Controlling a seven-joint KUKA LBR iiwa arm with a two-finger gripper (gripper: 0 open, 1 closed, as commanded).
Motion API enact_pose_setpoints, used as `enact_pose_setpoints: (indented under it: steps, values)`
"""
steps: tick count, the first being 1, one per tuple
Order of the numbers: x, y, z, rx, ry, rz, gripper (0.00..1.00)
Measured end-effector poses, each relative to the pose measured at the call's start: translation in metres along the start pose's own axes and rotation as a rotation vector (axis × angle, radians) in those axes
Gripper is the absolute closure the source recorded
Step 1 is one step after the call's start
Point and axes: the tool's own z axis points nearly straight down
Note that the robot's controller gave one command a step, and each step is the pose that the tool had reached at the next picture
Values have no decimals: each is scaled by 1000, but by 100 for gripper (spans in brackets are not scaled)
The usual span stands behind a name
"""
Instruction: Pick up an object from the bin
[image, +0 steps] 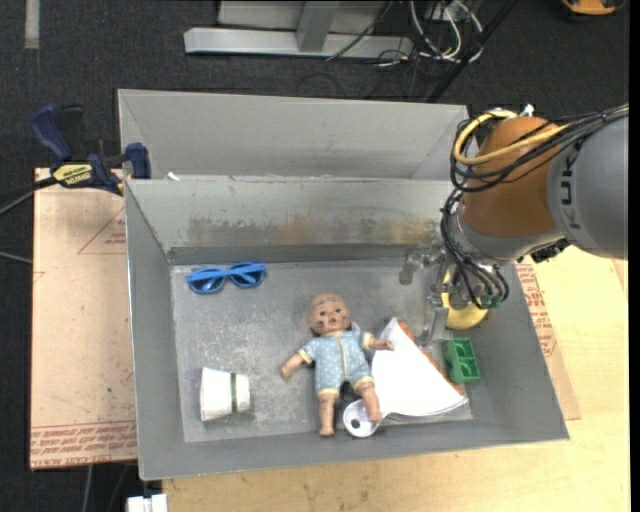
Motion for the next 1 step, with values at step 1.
enact_pose_setpoints:
  steps: [1]
  values:
    - [-2, 0, -5, 1, -7, -1, 0]
